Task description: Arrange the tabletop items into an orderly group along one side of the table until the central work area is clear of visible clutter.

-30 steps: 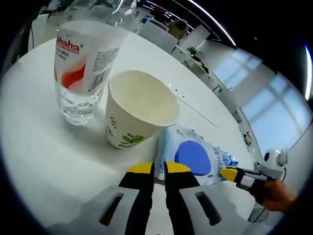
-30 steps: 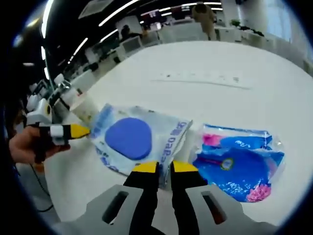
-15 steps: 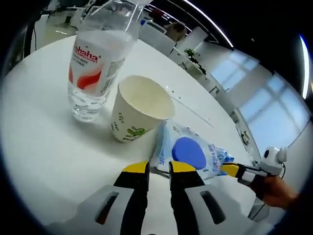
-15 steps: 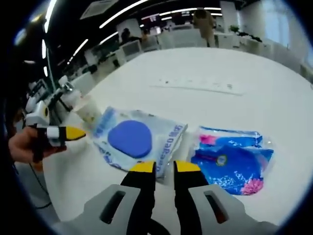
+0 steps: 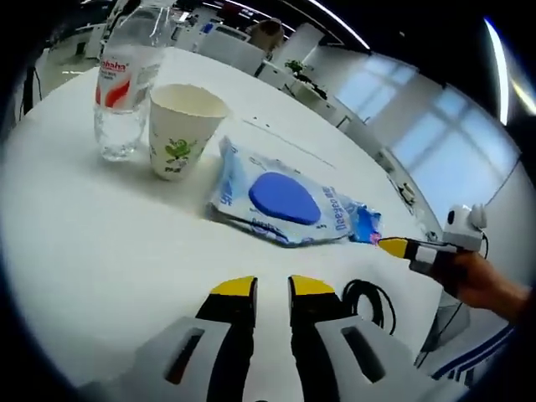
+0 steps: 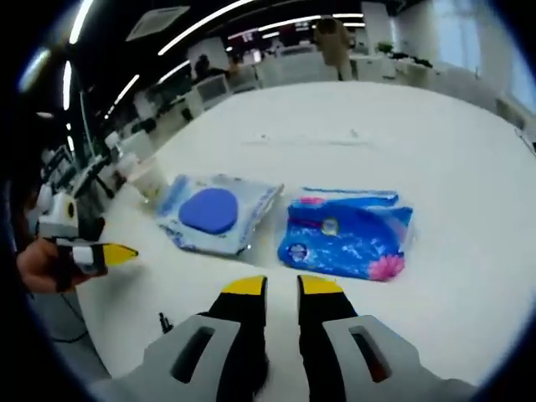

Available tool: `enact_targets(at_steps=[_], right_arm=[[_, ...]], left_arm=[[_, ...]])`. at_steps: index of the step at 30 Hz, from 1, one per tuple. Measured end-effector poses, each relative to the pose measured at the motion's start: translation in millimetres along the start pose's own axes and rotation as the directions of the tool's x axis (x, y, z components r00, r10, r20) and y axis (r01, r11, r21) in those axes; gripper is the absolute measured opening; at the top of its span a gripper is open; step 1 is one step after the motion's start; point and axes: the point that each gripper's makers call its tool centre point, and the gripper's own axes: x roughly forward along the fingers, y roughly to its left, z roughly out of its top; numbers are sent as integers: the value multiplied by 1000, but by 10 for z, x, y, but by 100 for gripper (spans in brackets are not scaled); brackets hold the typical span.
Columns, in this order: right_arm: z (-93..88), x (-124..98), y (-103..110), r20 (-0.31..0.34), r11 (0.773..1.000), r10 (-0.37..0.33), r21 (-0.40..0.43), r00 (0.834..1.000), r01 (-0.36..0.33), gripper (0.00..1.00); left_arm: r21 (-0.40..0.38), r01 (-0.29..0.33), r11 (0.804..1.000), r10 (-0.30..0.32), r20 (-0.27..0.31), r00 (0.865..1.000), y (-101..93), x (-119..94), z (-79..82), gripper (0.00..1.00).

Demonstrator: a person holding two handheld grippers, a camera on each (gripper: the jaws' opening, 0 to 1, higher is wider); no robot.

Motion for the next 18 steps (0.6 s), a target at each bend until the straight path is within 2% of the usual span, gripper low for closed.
enact_targets(at_steps=[5,11,14,18], right_arm=[[-170,-122,-8,-5,1000,1,30,1000,-1,12],[-340,-195,149,-15,997,72,42,997,-71,17],[-442,-211,203,-36,997,80,19,996,-79,18],[-551,-205,247,-51,995,97,33,994,-95,19]], left_arm=[[24,44,999,-43,-41,998,-234,34,-156,13],[44,91,995,-87,-96,992,-459,53,-375,17],[49,117,992,-109,-129,986,-559,82,-496,20],[53,137,989,-128,-148,981,-655,124,-543,21]])
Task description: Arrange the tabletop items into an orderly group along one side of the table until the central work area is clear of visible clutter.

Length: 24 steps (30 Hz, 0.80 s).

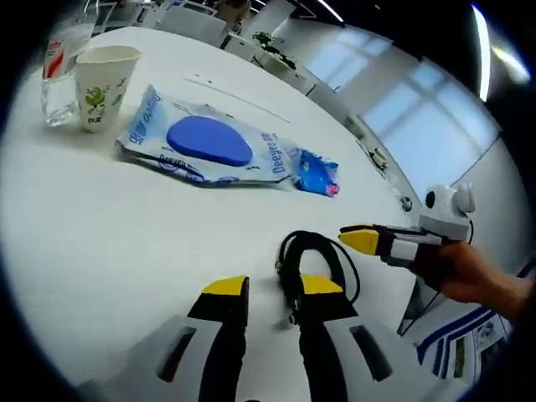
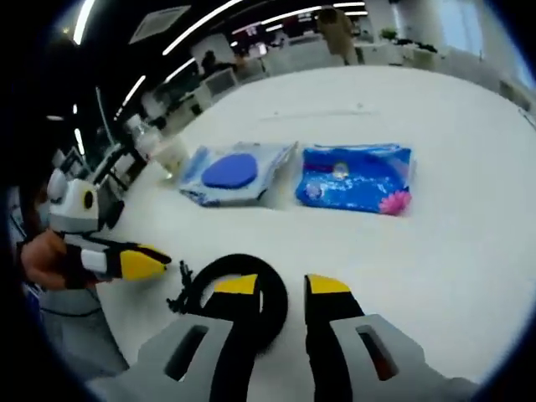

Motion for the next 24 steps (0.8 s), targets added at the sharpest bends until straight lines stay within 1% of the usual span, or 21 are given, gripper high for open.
enact_targets(at_steps=[5,6,7,10,11,12,19,21,22,24], right_arm=[[-111,25,57,-31,1000,3,-24,1000,-3,19],[-121,30,42,-32,1000,4,-26,999,-5,18],[-128,36,41,-34,1000,4,-29,999,-5,17],[-152,64,32,-51,999,0,-49,999,-3,10],[-151,70,11,-54,998,-8,-56,998,5,6],[-143,72,14,-52,999,-4,-52,999,2,5],[-28,84,-66,-22,1000,-10,-26,1000,9,3],[15,102,-97,-16,1000,-11,-27,1000,10,3],[34,102,-105,-13,1000,-12,-26,1000,12,3],[83,113,-127,-5,1000,-12,-22,1000,12,2]], left_arm=[[1,17,1000,-17,-26,1000,-108,103,-54,20],[1,16,1000,-16,-29,999,-123,113,-70,19],[-1,8,1000,-8,-44,999,-115,138,-95,17],[28,4,1000,-3,-67,998,-132,186,-152,8],[31,2,1000,0,-73,997,-131,198,-167,7],[27,4,1000,-2,-73,997,-136,216,-171,6],[8,-2,1000,2,-56,998,-128,278,-88,4],[-5,3,1000,-3,-36,999,-141,299,-25,0],[-8,-2,1000,1,-33,999,-139,308,-3,0],[5,-3,1000,3,-37,999,-145,346,20,0]])
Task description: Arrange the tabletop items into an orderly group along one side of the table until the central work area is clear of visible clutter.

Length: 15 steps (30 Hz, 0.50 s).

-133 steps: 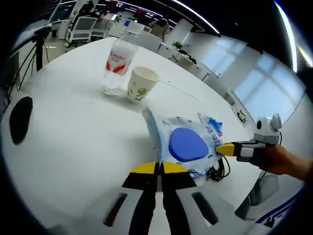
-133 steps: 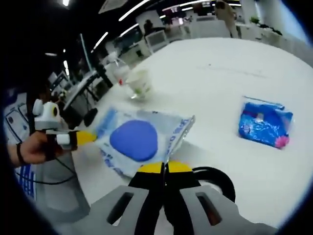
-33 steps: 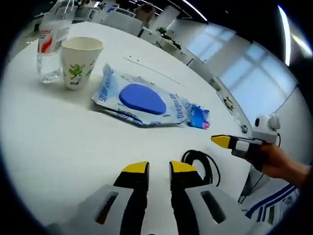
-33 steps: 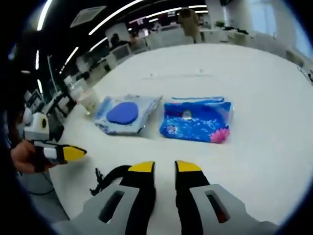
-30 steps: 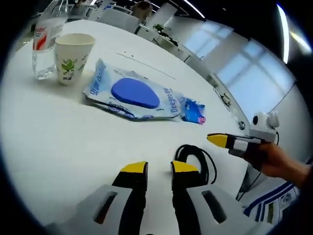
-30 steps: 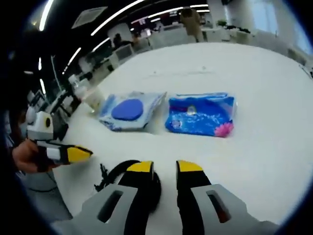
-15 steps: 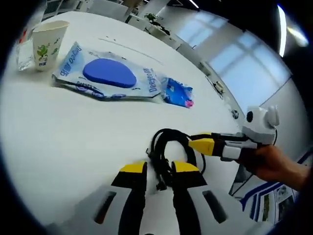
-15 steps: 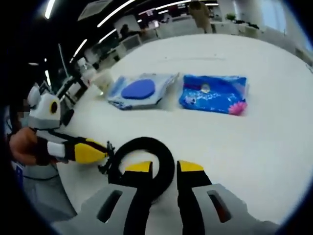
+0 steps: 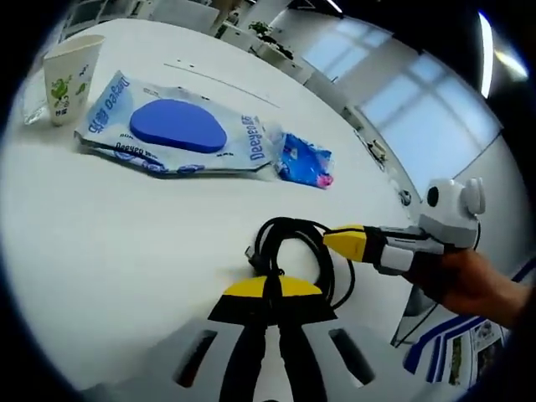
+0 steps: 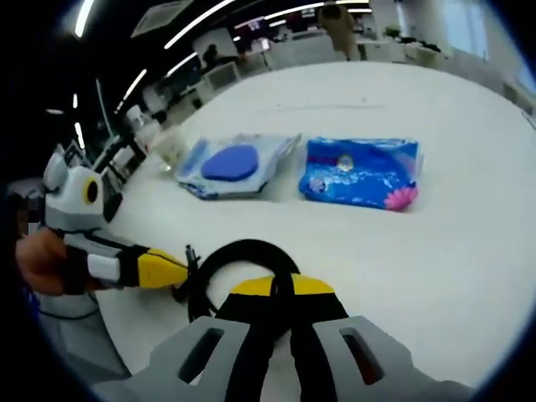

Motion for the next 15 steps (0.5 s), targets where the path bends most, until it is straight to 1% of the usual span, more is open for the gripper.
enact_targets(at_steps=[3,9,15], right_arm=[[51,31,-46,2,1000,-8,4,1000,8,2],[199,101,-110,16,1000,-18,8,1000,17,2],[251,132,-126,16,1000,-24,7,1000,24,2]], left_arm=[[-21,13,1000,-13,6,1000,8,56,49,0],[-35,0,999,0,20,1000,7,122,144,0],[-46,-8,999,9,34,999,29,156,211,0]])
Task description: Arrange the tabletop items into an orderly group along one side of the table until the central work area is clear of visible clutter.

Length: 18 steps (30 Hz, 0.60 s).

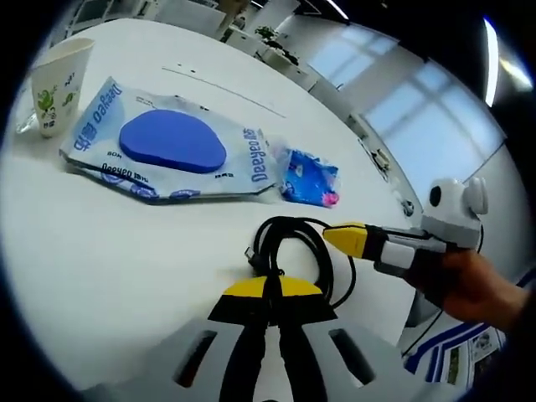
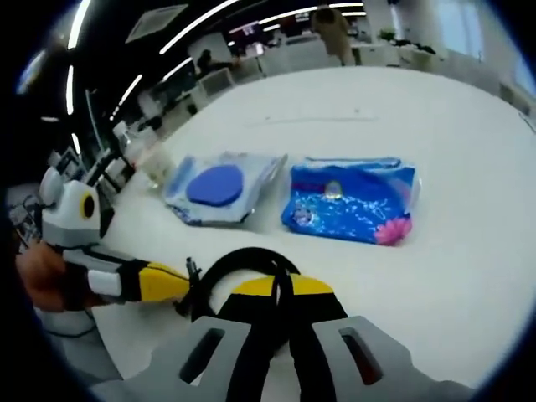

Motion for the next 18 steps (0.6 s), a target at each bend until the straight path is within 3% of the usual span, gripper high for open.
enact_targets(at_steps=[8,18], right_arm=[[31,23,-22,4,1000,-1,10,1000,1,2],[2,-101,-44,9,999,-19,31,1000,19,2]], left_arm=[[-11,-6,1000,6,10,1000,9,13,42,0],[-7,-13,1000,14,21,1000,97,-94,119,0]])
